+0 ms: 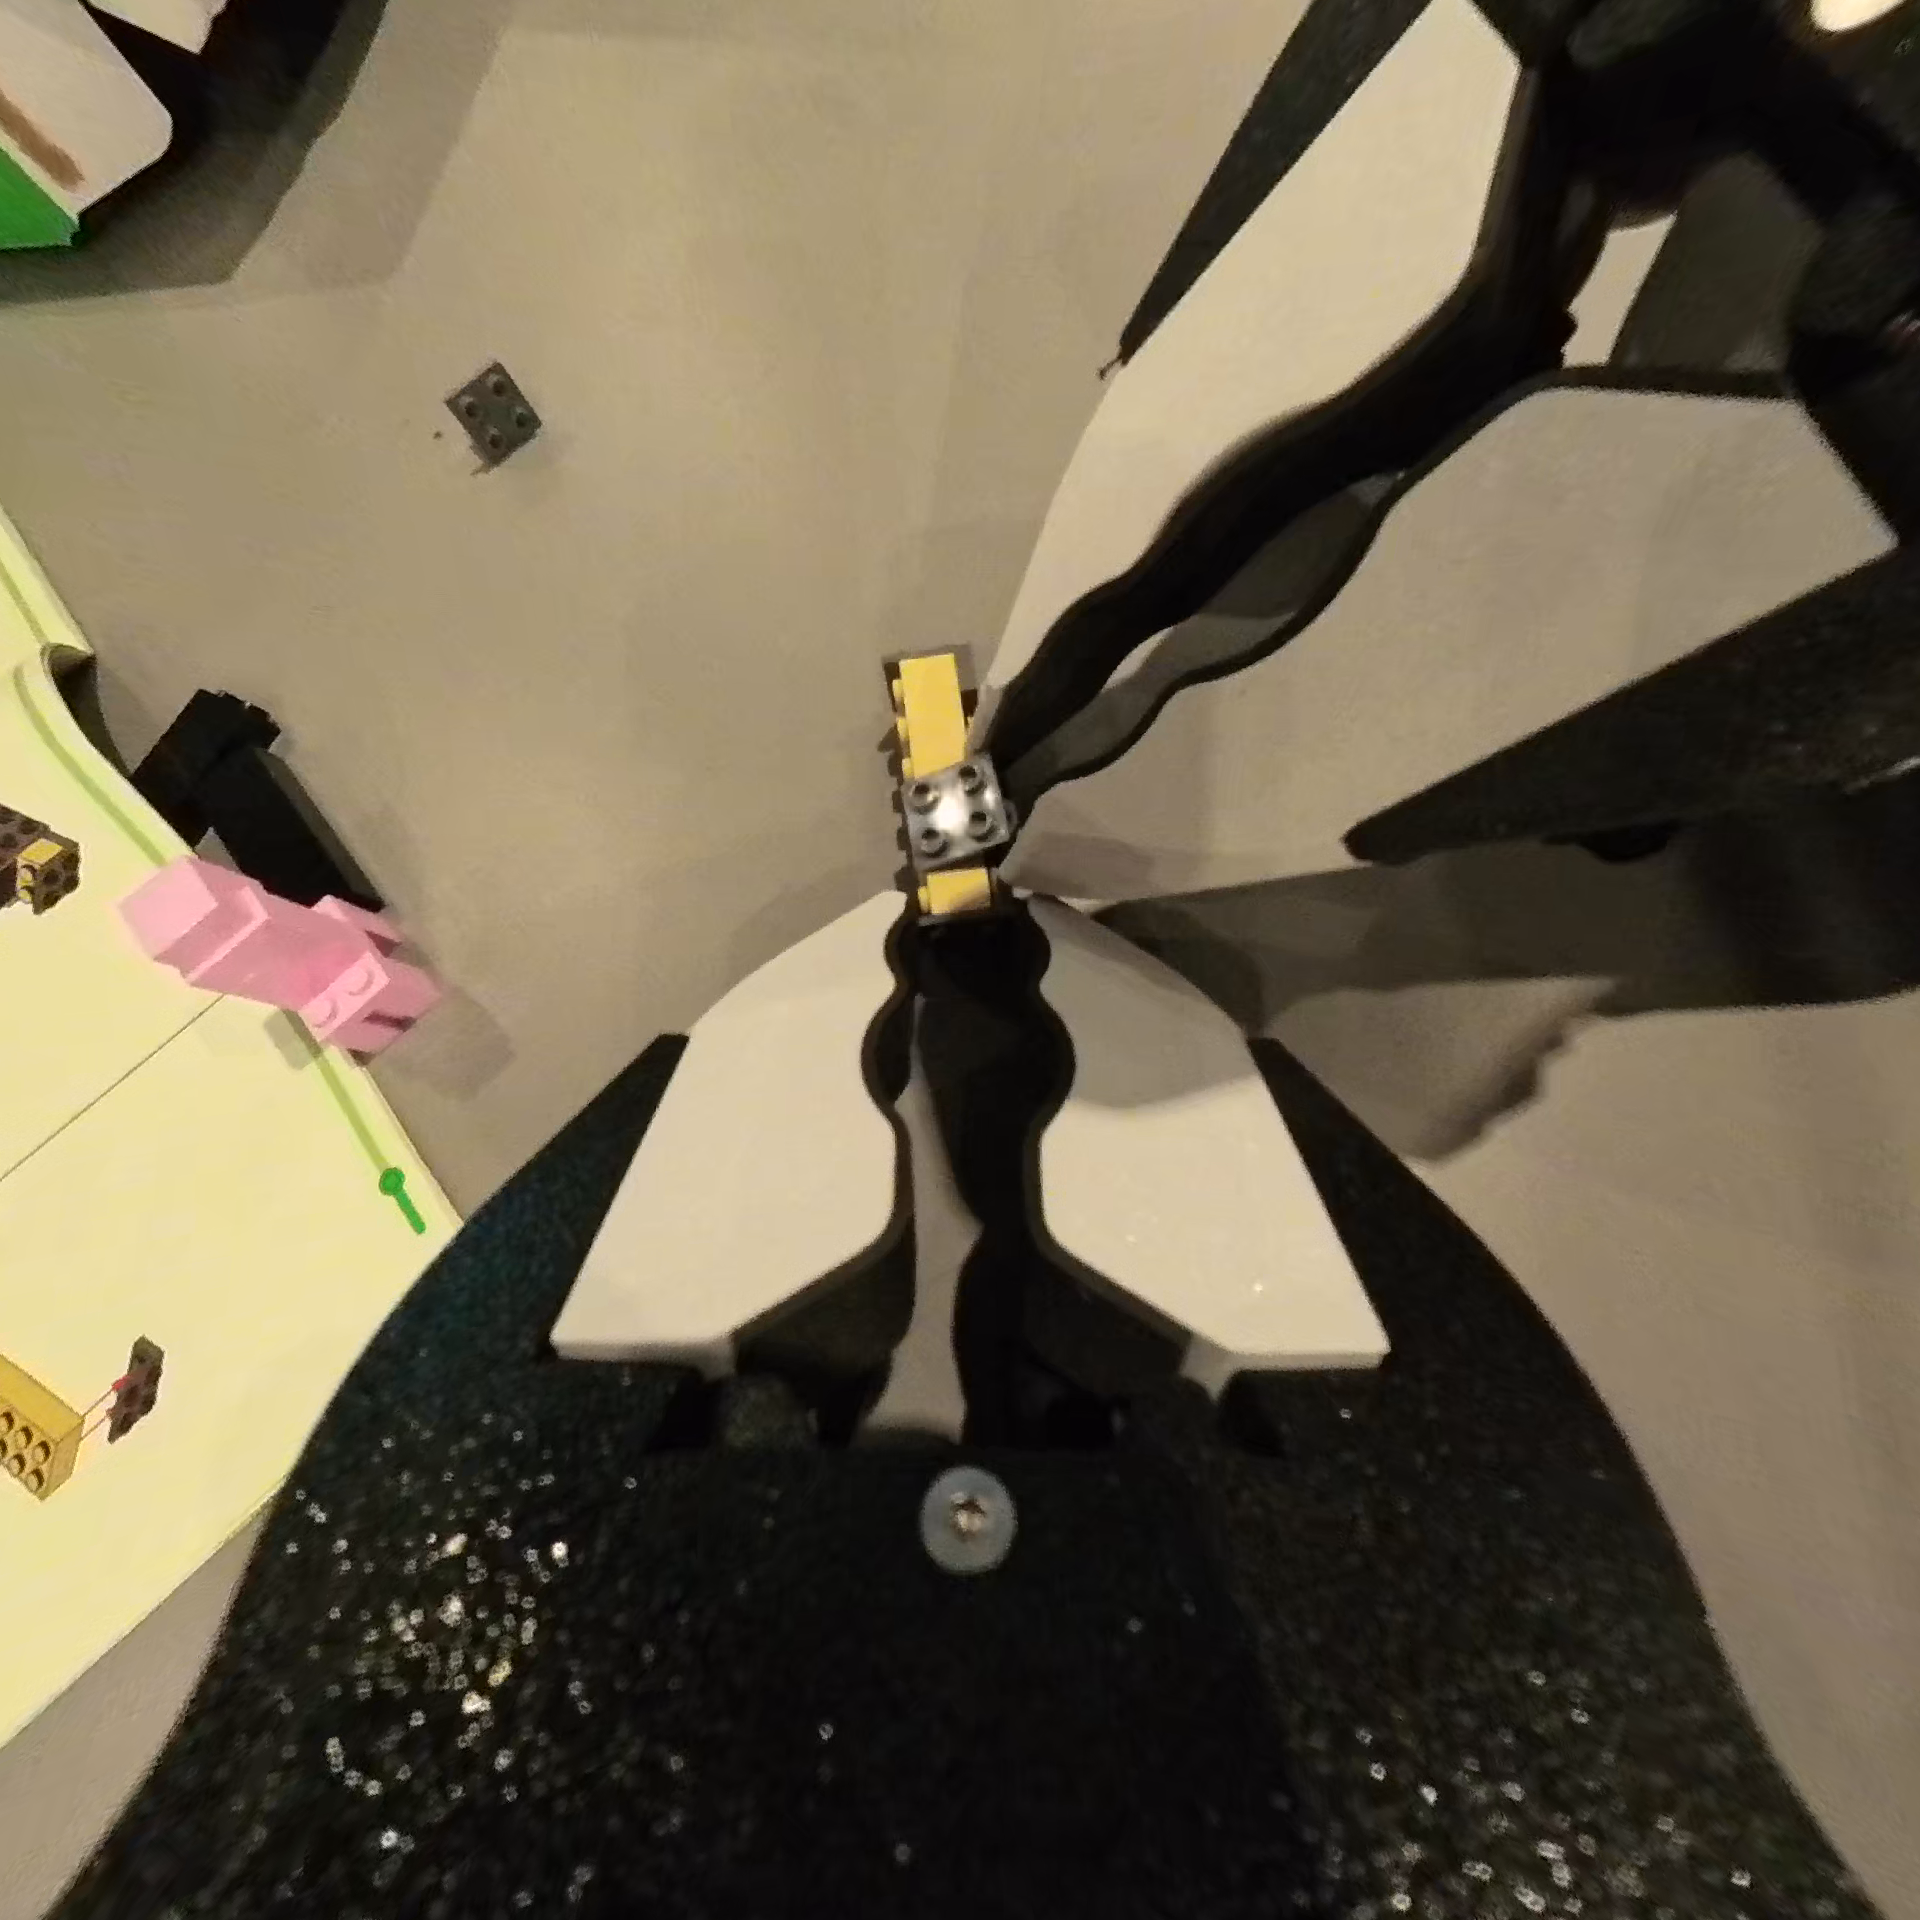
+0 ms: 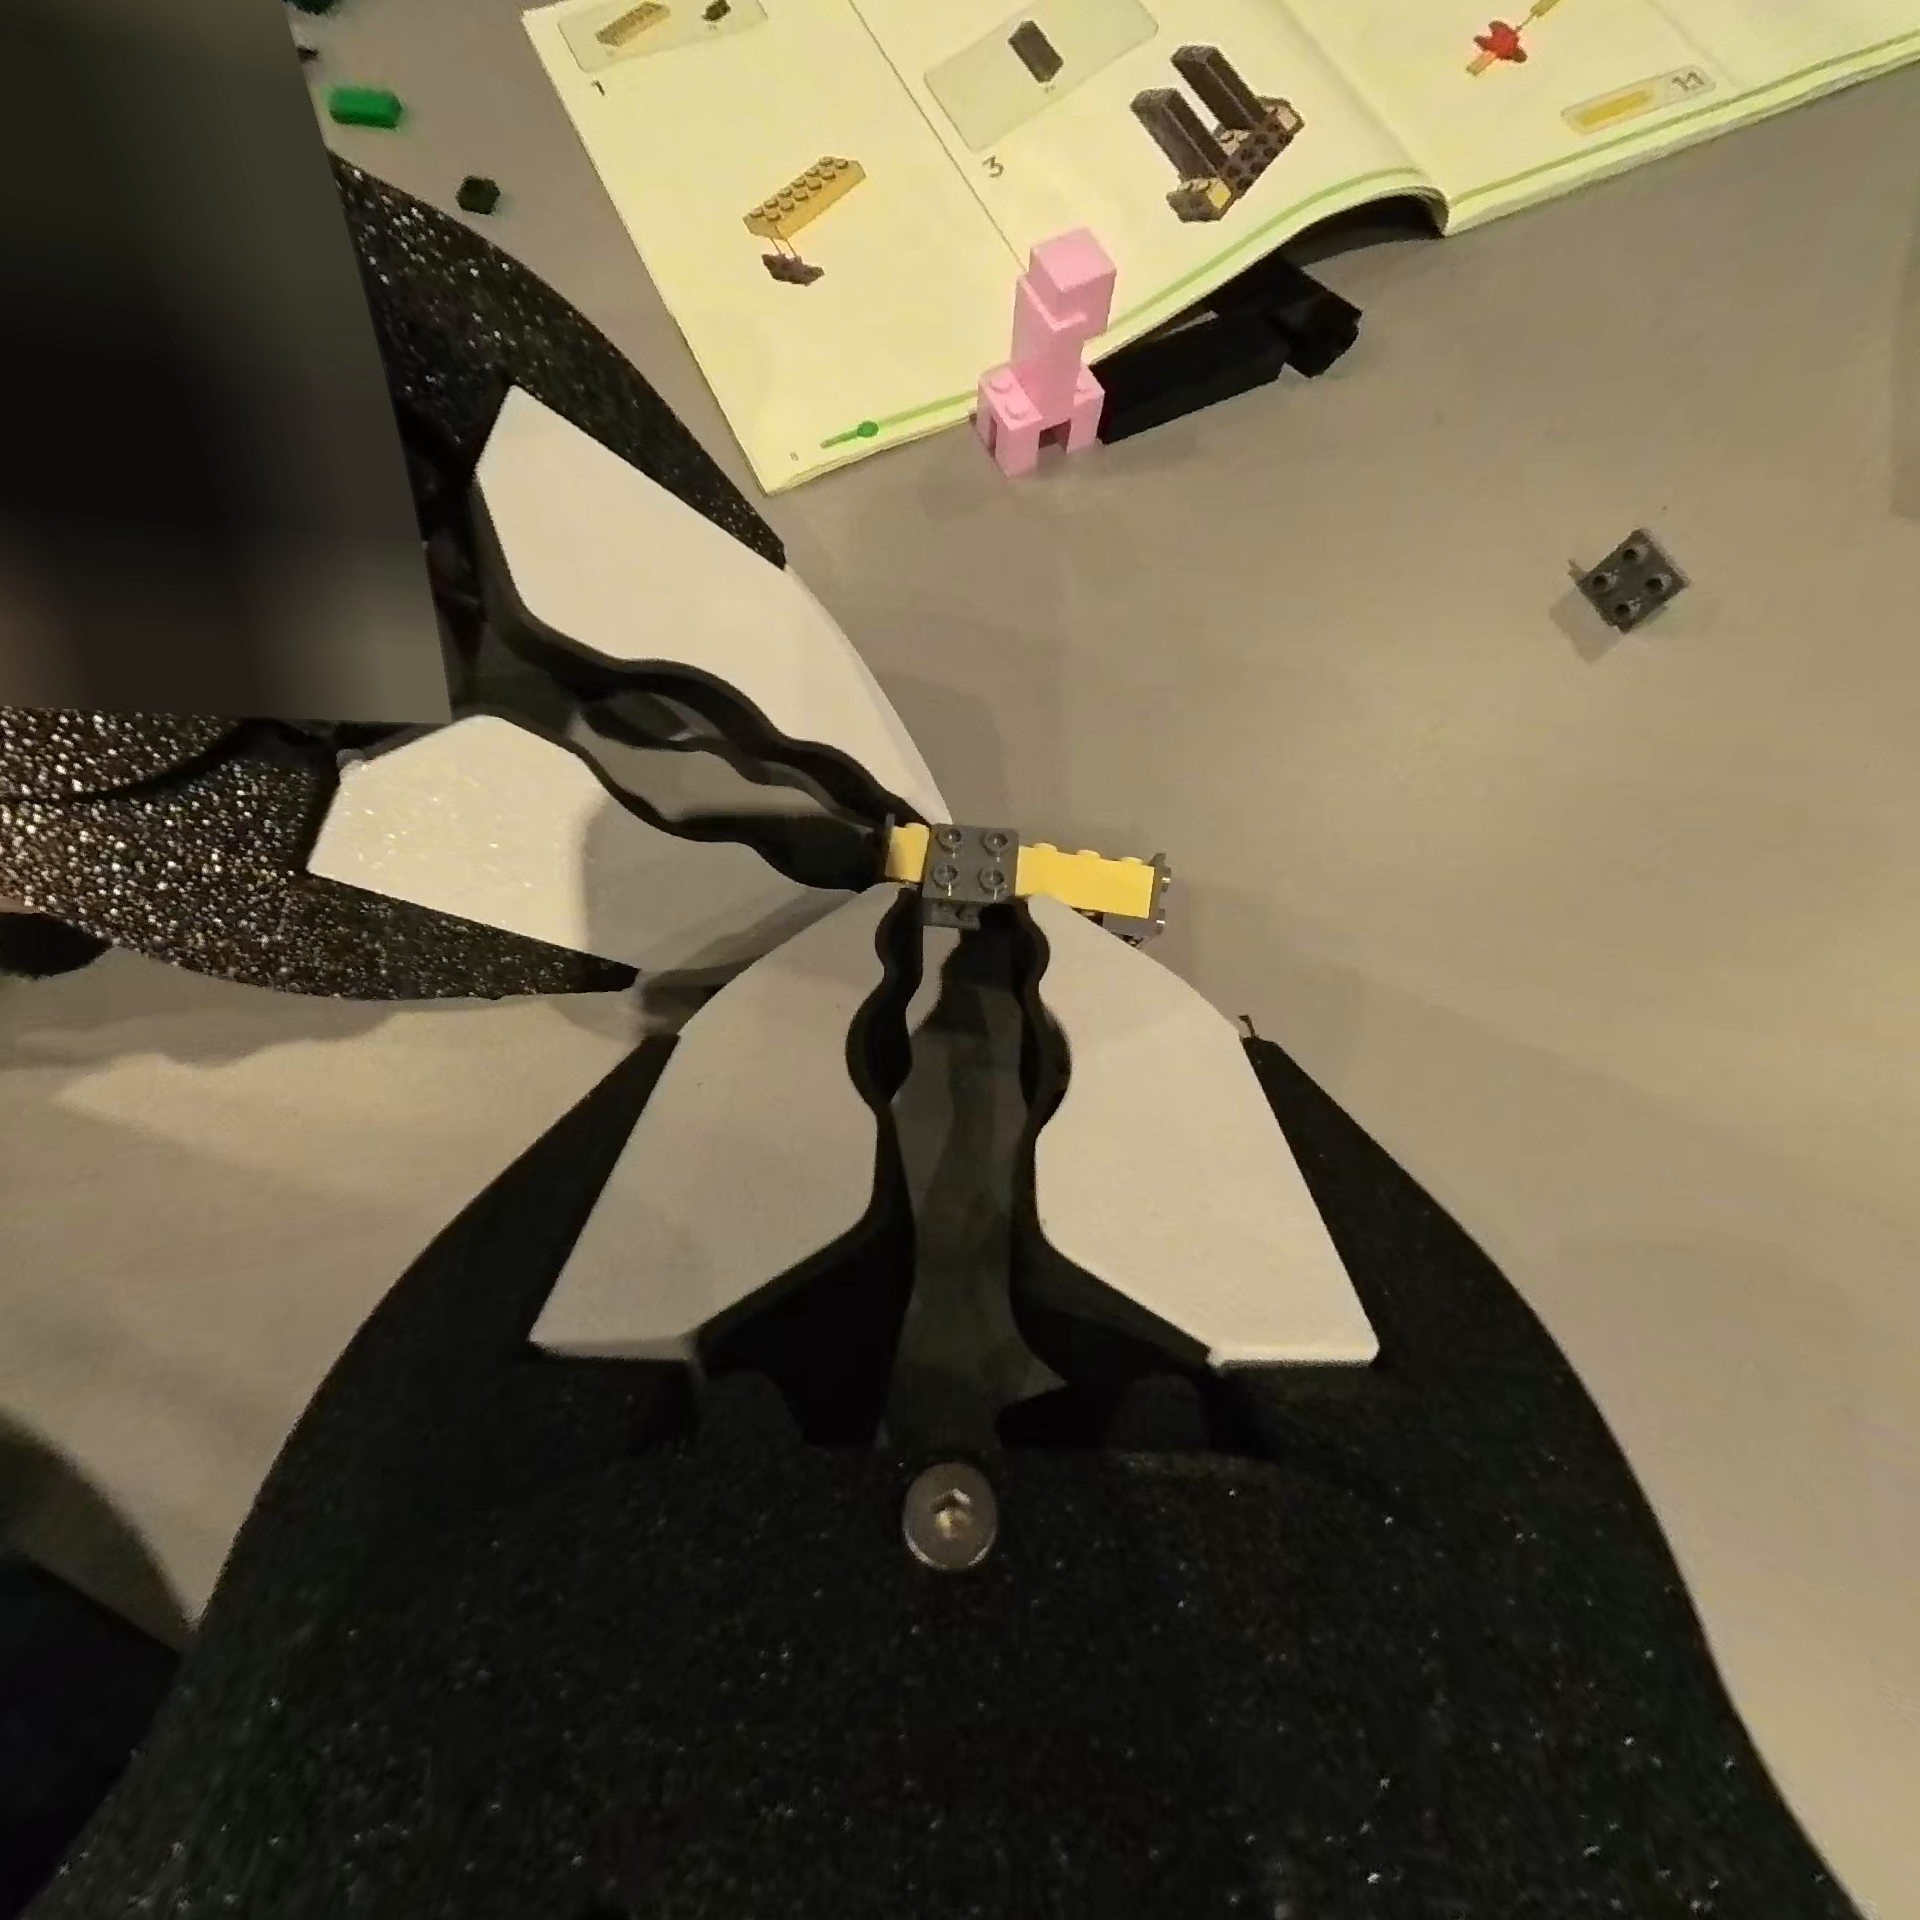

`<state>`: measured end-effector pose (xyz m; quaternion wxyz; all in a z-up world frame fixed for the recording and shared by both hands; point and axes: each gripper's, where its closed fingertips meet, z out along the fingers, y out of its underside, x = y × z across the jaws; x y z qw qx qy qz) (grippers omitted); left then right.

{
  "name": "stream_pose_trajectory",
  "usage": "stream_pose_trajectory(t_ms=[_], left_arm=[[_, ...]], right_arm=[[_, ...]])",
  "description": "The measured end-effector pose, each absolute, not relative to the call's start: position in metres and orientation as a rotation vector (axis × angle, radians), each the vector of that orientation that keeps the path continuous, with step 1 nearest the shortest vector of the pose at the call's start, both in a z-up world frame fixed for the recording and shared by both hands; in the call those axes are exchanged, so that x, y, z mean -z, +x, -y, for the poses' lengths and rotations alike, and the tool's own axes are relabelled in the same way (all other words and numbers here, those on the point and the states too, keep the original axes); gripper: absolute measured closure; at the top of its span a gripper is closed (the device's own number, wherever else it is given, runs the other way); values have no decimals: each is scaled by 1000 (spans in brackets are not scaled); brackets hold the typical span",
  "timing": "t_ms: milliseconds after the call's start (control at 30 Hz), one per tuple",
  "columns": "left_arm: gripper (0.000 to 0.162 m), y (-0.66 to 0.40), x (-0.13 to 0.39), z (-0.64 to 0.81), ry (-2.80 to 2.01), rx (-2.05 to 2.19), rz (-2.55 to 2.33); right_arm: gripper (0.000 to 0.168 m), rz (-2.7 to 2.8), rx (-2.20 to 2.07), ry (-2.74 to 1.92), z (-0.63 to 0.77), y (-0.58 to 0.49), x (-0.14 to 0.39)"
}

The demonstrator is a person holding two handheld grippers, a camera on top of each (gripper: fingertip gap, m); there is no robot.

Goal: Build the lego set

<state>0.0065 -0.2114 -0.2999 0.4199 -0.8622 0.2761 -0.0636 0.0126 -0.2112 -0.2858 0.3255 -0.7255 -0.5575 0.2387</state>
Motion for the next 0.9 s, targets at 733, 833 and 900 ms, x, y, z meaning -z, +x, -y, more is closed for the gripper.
stream_pose_trajectory(t_ms=[733, 833, 900], left_arm=[[145, 6, 300, 212, -2161, 172, -697], [145, 6, 300, 212, -2156, 159, -702], [145, 6, 300, 213, -2150, 153, -711]], right_arm=[[133, 1974, -633, -1559, 216, 61, 293], [133, 1878, -827, -1705, 221, 59, 295], [135, 1858, -843, -1695, 219, 55, 295]])
